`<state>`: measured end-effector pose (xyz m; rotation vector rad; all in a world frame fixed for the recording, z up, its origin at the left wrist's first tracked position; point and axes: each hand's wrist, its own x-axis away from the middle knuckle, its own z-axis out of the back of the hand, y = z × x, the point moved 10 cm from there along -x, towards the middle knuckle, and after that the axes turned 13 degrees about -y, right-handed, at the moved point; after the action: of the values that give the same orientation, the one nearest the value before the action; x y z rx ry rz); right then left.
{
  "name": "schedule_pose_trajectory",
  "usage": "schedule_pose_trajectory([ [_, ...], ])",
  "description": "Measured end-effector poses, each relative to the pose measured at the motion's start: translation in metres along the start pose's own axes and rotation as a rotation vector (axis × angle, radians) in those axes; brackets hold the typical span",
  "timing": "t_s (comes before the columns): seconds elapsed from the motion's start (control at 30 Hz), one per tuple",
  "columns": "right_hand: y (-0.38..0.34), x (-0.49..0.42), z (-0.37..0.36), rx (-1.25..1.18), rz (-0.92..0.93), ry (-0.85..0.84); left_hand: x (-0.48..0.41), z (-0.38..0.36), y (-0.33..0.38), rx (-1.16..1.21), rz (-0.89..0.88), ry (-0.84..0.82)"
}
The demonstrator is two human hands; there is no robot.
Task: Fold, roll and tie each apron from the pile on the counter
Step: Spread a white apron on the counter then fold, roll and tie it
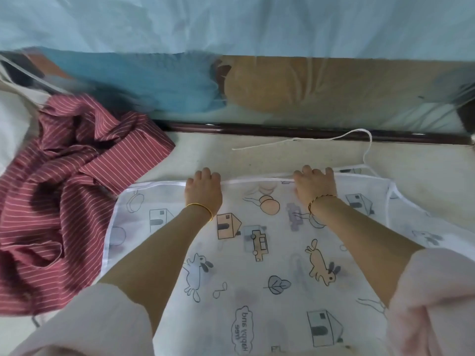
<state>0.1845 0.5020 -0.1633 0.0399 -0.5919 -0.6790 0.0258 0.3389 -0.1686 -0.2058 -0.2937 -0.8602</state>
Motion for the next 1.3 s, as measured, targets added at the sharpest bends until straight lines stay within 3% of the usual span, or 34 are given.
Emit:
schedule_pose_trajectory([
  [0.13,0.003,0.003,-0.001,0.053,-0.035,-0.006,0.0,0.001,0.006,-0.017,-0.051,0.03],
  [0.3,0.031,0.018,-0.022,0.077,-0.204,-0.188,0.006,0.001,0.051,-0.051,-0.209,0.046],
  [0.63,0.042,0.019,-0.023,-0.094,-0.155,-0.021,-0.001,0.005,0.061,-0.106,-0.195,0.026],
  [0.73,0.042,0.023,-0.02,-0.135,-0.121,0.092,-0.003,0.004,0.056,-0.122,-0.142,0.011],
  [0.87,0.057,0.061,0.0,-0.269,-0.065,0.427,-0.001,0.015,0.059,-0.178,-0.109,0.01],
  [0.97,0.094,0.113,-0.005,-0.409,-0.183,0.595,0.004,0.032,0.106,-0.125,-0.238,0.04],
  [1.03,0.13,0.138,-0.029,-0.54,-0.386,0.533,0.008,0.033,0.164,-0.021,-0.418,-0.019],
  [1.13,0.164,0.15,-0.09,-0.655,-0.635,0.122,0.018,0.022,0.256,-0.009,-0.619,-0.092],
  [1.2,0.165,0.151,-0.126,-0.643,-0.628,-0.131,0.022,0.016,0.294,-0.036,-0.617,-0.112],
  [1.3,0.164,0.149,-0.154,-0.708,-0.544,-0.247,0.022,0.008,0.318,-0.095,-0.556,-0.151],
])
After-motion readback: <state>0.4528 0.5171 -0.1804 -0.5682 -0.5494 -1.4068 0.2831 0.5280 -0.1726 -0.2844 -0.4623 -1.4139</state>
